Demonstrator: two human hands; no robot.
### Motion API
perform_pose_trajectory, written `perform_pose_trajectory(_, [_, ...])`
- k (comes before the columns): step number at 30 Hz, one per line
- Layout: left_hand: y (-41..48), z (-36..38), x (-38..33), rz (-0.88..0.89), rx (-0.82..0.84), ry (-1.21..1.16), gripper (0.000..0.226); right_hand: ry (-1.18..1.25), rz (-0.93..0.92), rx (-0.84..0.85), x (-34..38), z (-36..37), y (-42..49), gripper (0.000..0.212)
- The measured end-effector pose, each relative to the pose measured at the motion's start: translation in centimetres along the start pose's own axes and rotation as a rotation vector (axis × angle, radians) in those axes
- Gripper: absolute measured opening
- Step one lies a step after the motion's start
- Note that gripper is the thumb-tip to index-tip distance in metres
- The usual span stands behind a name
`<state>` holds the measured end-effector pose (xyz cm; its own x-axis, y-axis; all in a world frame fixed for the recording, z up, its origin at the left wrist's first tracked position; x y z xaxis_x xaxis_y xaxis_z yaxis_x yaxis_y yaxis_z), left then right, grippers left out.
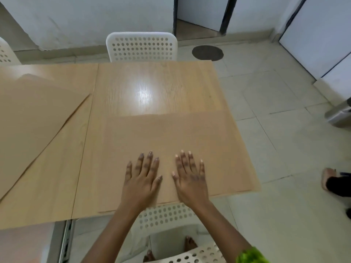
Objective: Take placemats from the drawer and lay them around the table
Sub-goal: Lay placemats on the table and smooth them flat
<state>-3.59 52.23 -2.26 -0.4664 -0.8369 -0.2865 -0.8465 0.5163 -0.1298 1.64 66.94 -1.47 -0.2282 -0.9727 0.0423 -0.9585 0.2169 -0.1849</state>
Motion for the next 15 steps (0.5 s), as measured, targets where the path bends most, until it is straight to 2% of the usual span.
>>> perform_pose_trajectory(4, [-0.1, -1.3, 2.6, -0.085, -0.062, -0.02, 0.065, -0.044, 0.019, 0.036, -3.0, 0.8, -0.1, 0.064])
perform_pose_trajectory(7, [-0.7, -2.4, 5.1, -0.15, -0.087, -0.048, 0.065, -0.083, 0.163, 0.027, -8.1, 0.9, -0.3, 0.067])
perform_pose_trajectory(10, [-1.1, -2.9, 6.6, -0.177, -0.075, -0.057, 0.065, -0.087, 0.312, 0.052, -12.8, 0.7, -0.7, 0.059])
perform_pose_trajectory(15, [-0.9, -3.1, 6.5, -0.191, -0.059, -0.079, 0.069, -0.08, 0.304, 0.065, -13.2, 0.0, -0.9, 0.057])
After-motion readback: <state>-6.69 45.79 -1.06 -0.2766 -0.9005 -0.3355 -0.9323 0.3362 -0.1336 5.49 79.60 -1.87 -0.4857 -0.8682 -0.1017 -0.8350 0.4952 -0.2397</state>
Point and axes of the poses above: each hand's wrist, its own y-axis towards the middle knuckle, its own z-axis out of the palm, x = y × z, the point moved 5 cm from there along y, towards the middle knuckle, and after that the axes turned 12 degrees about -y, right-handed, at the moved point
